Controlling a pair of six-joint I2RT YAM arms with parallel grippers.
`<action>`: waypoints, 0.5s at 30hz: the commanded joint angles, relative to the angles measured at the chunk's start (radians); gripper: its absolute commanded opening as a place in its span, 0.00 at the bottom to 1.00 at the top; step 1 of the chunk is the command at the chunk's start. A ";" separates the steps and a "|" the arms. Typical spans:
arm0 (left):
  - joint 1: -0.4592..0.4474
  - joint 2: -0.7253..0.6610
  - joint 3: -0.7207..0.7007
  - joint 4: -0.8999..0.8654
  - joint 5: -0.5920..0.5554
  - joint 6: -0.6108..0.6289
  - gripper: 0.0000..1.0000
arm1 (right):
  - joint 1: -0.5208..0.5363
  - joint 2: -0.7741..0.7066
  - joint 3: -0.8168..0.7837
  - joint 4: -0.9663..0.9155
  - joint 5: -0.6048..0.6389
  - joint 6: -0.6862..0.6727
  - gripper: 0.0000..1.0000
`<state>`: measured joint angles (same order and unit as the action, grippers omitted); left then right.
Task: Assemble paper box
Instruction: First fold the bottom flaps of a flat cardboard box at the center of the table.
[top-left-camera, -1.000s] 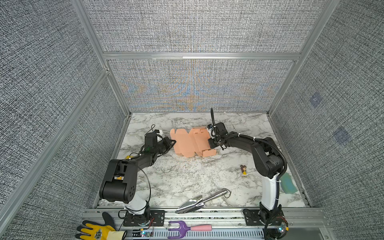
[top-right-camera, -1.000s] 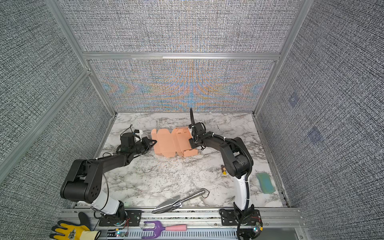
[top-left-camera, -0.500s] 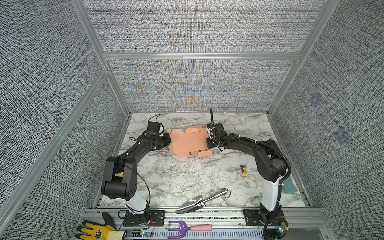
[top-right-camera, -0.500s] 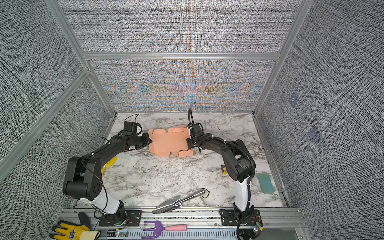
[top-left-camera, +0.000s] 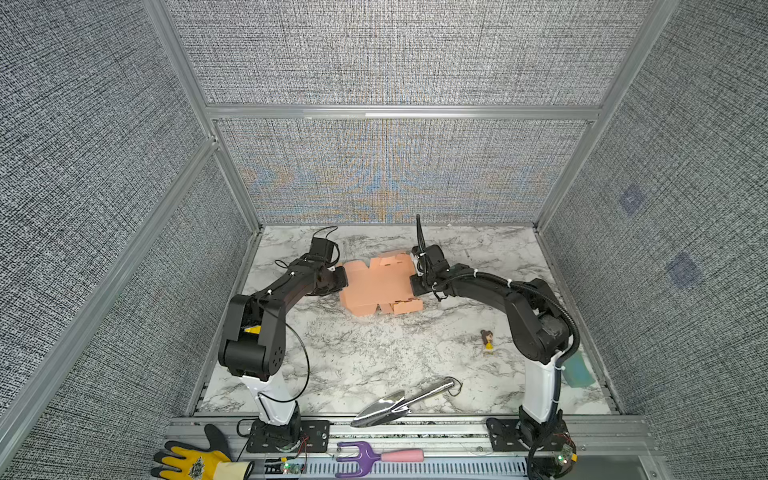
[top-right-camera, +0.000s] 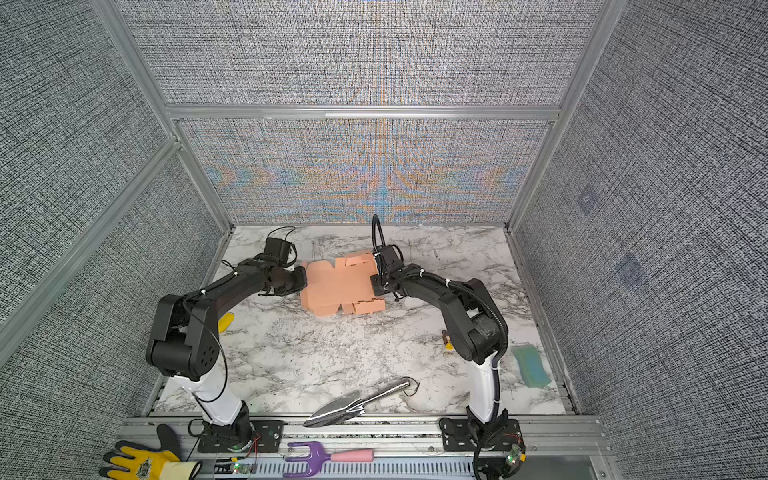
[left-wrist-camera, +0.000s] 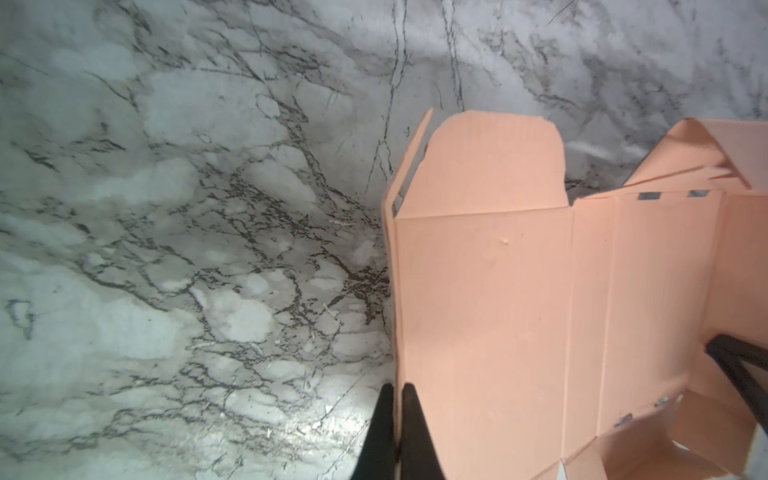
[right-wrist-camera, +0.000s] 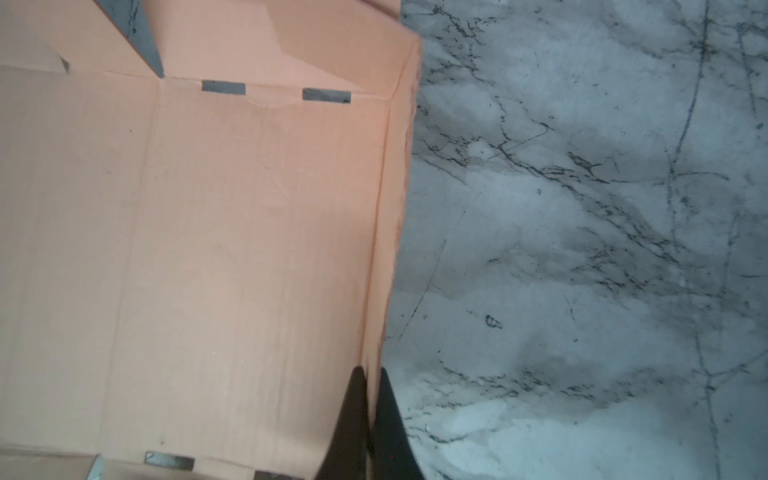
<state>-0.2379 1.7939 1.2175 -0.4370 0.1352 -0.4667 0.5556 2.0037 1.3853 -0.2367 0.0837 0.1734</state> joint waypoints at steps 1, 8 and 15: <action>-0.003 0.027 0.019 -0.041 -0.103 0.038 0.00 | -0.001 -0.014 0.011 -0.056 0.091 -0.003 0.02; -0.016 0.068 0.098 -0.071 -0.137 0.049 0.00 | 0.015 -0.036 0.045 -0.089 0.106 -0.006 0.02; -0.022 0.091 0.132 -0.098 -0.189 0.062 0.00 | 0.018 -0.061 0.058 -0.111 0.100 -0.003 0.02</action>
<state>-0.2615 1.8767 1.3445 -0.4950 0.0391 -0.4225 0.5751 1.9572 1.4384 -0.2958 0.1287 0.1734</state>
